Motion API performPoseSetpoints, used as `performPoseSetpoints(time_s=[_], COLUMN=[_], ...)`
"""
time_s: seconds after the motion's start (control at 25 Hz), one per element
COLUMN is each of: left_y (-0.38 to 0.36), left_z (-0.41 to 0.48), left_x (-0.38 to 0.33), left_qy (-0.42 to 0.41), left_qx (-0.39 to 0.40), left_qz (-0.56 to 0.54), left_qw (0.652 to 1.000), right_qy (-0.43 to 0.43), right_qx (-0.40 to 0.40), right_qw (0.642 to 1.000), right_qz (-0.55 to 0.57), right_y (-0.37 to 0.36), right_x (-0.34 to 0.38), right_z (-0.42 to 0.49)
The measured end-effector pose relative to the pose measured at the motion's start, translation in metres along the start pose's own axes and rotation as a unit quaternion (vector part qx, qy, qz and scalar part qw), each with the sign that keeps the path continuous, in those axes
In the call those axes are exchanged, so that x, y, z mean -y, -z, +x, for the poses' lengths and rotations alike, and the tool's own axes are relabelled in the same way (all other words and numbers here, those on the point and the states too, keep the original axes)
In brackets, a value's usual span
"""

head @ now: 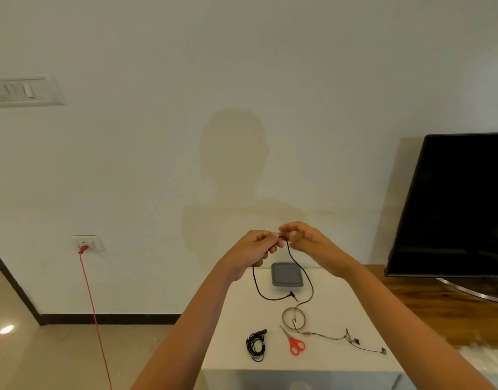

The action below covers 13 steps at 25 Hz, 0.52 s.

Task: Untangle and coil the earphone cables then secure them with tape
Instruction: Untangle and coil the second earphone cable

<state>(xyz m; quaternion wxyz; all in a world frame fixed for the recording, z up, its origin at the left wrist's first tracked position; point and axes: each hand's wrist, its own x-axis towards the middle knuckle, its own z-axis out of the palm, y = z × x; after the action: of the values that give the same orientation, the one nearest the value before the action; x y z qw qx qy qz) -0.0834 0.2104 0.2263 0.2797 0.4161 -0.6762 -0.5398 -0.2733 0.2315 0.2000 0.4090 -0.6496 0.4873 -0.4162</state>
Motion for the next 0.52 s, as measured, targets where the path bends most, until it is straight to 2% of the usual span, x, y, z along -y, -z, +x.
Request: performPoseSetpoints(time_s=[0.08,0.16,0.24,0.32,0.44,0.48,0.52], left_y=[-0.002,0.001,0.01,0.028,0.057,0.061,0.062], left_z=[0.002,0.0,-0.001,0.0,-0.001,-0.001,-0.002], left_x=[-0.003,-0.002,0.001,0.007,0.016,0.019,0.022], left_qy=[0.007,0.022,0.024,0.009,-0.038,-0.055,-0.07], left_qx=[-0.012,-0.034,-0.074,-0.127,-0.2,-0.212,-0.212], left_qz=[-0.043,-0.125,-0.237,-0.356,-0.499,-0.527,-0.532], left_qw=[0.999,0.991,0.968,0.926,0.842,0.821,0.817], right_qy=[0.009,0.009,-0.006,-0.022,-0.049,-0.051,-0.046], right_qx=[0.034,0.011,-0.023,-0.032,-0.061,-0.082,-0.104], right_qw=[0.999,0.999,0.998,0.998,0.997,0.995,0.992], right_qz=[0.007,0.038,0.058,0.044,-0.011,-0.032,-0.058], right_y=[-0.012,-0.018,-0.019,-0.017,-0.011,-0.01,-0.01], right_x=[0.007,0.005,-0.008,-0.028,-0.057,-0.061,-0.062], right_z=[0.0,-0.002,-0.005,-0.009,-0.015,-0.015,-0.014])
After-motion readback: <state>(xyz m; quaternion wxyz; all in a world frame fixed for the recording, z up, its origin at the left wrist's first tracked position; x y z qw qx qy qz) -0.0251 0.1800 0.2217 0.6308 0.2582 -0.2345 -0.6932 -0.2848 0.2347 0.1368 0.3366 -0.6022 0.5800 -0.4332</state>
